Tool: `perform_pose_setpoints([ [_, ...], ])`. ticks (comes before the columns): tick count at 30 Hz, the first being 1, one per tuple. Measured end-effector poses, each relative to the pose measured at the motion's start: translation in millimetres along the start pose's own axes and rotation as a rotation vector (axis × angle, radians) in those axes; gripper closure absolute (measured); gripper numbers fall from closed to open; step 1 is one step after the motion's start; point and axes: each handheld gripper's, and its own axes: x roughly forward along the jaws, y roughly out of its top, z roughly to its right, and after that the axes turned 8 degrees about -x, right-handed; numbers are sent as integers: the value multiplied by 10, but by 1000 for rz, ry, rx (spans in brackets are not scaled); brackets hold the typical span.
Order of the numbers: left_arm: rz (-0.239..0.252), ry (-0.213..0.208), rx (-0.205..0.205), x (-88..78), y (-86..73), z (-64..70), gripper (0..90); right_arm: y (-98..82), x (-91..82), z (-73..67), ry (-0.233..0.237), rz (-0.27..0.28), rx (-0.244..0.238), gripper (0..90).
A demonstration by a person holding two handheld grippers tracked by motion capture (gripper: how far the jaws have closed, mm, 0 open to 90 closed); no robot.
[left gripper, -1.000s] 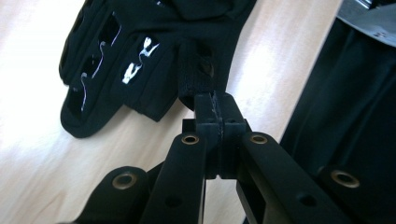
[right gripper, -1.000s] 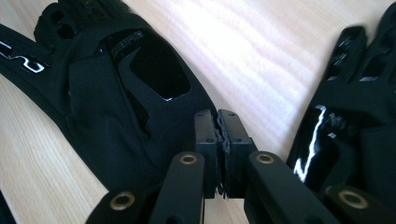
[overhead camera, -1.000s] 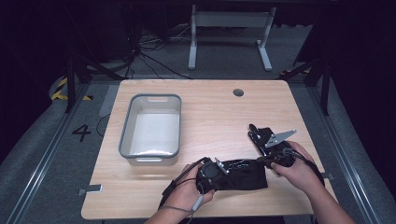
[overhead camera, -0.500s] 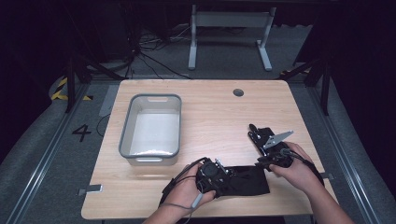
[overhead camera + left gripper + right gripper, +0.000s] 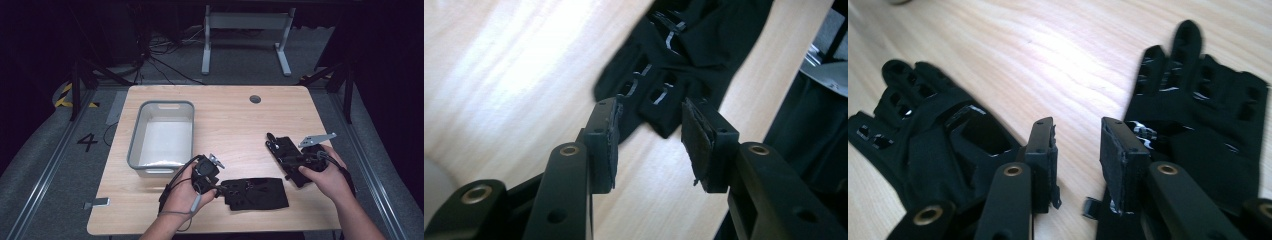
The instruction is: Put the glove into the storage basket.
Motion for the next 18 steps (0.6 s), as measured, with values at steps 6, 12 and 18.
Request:
perform_pose_setpoints([
  [6,32,42,-15,-81,-23,-112,567,-63,-75,152,-41,21,62,685],
  [12,38,55,-33,-102,-52,-205,538,-249,-10,437,-134,-23,159,685],
  [18,58,72,-38,-86,-71,-270,475,-340,33,566,-177,-30,201,673],
])
